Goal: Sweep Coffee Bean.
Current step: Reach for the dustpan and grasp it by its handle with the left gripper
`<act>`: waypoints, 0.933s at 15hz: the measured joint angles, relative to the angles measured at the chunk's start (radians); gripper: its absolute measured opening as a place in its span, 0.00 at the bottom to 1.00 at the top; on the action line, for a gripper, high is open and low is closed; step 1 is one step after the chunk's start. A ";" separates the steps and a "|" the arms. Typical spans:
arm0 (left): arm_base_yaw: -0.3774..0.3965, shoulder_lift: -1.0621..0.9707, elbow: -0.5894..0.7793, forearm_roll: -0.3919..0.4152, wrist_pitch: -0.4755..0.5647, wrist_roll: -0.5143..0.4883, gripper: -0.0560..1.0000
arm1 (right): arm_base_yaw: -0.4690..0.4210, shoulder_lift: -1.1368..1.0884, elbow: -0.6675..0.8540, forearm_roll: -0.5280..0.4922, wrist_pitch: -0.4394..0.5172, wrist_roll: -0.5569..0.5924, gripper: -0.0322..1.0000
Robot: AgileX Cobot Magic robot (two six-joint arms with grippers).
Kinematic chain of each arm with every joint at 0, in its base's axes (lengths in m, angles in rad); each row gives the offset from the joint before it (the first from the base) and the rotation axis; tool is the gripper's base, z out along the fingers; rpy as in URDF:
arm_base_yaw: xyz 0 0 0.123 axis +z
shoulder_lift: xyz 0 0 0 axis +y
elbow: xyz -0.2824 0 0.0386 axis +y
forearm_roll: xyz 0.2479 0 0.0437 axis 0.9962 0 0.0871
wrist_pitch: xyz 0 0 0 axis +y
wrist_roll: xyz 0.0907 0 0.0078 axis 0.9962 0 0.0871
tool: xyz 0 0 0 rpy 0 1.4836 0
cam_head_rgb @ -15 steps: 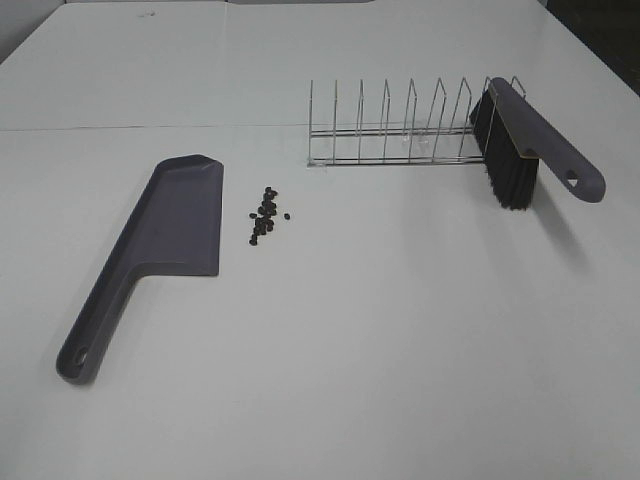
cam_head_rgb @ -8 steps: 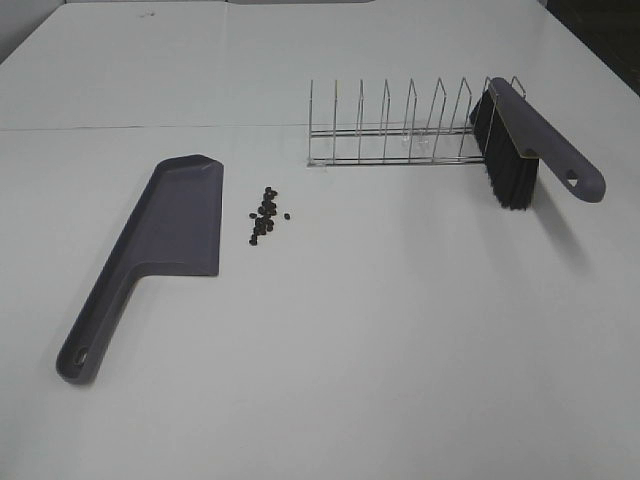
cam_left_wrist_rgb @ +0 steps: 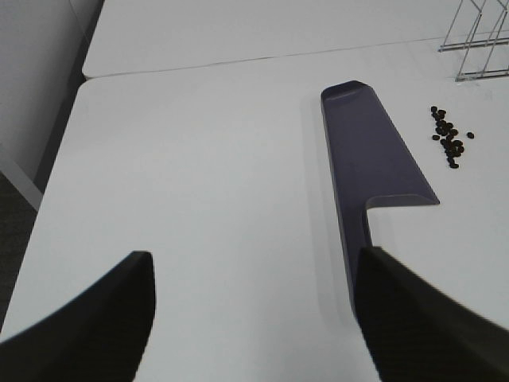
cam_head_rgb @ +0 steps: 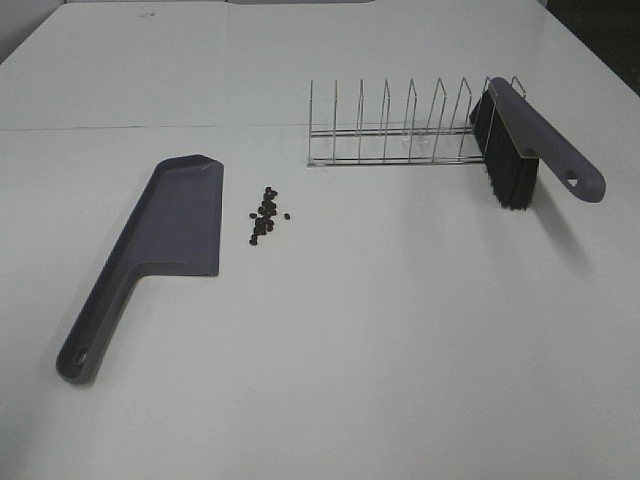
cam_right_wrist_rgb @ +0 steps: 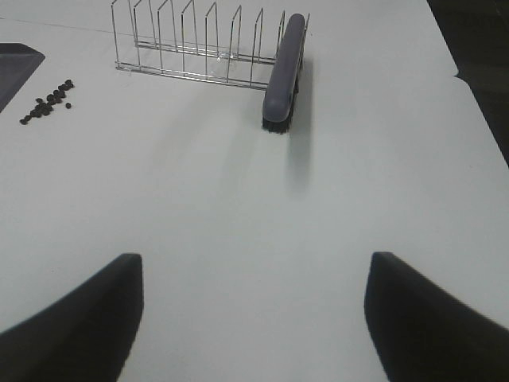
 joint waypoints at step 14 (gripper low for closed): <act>0.000 1.153 -0.437 -0.178 -0.059 0.000 0.66 | 0.000 0.000 0.000 0.000 0.000 0.000 0.73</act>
